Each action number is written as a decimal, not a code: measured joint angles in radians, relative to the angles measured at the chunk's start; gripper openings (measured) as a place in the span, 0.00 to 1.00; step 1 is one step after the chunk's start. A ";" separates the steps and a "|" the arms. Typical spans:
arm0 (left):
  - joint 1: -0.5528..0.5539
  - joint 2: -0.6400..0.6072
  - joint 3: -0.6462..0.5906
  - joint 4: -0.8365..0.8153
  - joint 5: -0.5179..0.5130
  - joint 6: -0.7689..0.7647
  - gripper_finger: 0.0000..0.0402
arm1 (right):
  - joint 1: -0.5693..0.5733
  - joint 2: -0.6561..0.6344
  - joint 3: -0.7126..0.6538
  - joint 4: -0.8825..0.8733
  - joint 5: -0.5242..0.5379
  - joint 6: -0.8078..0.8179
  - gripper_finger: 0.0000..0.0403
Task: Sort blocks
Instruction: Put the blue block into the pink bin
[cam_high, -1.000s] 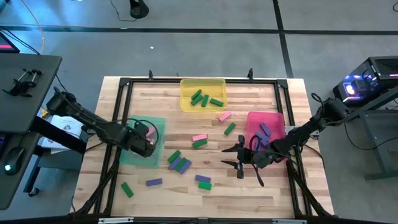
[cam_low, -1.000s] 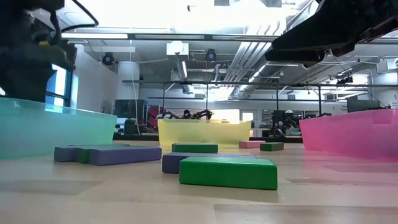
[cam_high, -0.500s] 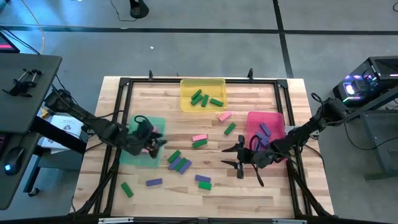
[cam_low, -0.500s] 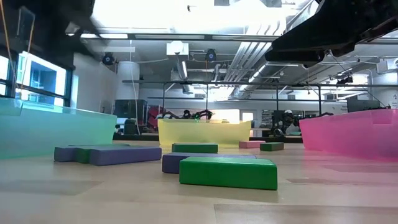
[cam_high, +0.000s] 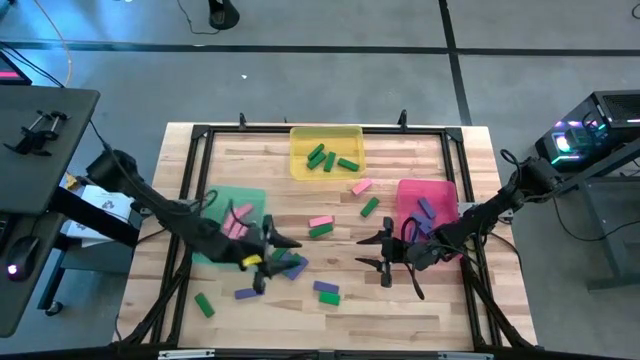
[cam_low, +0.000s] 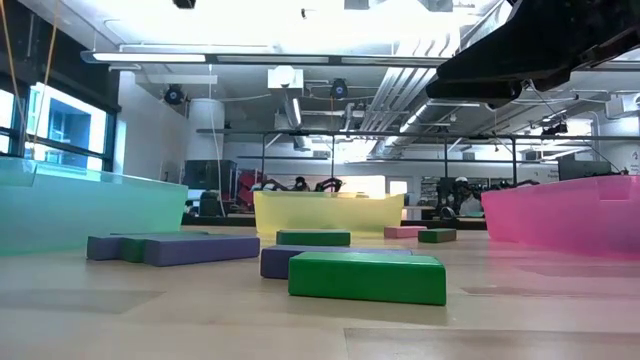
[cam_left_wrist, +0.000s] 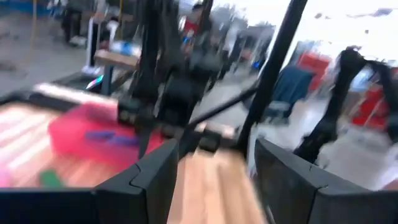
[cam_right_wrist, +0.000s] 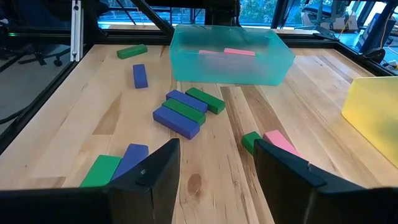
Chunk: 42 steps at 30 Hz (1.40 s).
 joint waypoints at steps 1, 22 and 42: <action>0.001 0.024 0.009 -0.023 -0.005 -0.012 0.50 | 0.000 0.000 0.000 0.000 0.000 0.000 0.47; -0.006 0.438 0.657 -1.376 0.360 -0.561 0.50 | -0.018 0.000 0.000 0.024 0.000 0.026 0.47; -0.418 0.465 0.440 -1.593 0.485 -1.116 0.50 | -0.032 0.000 0.000 0.018 0.000 0.015 0.47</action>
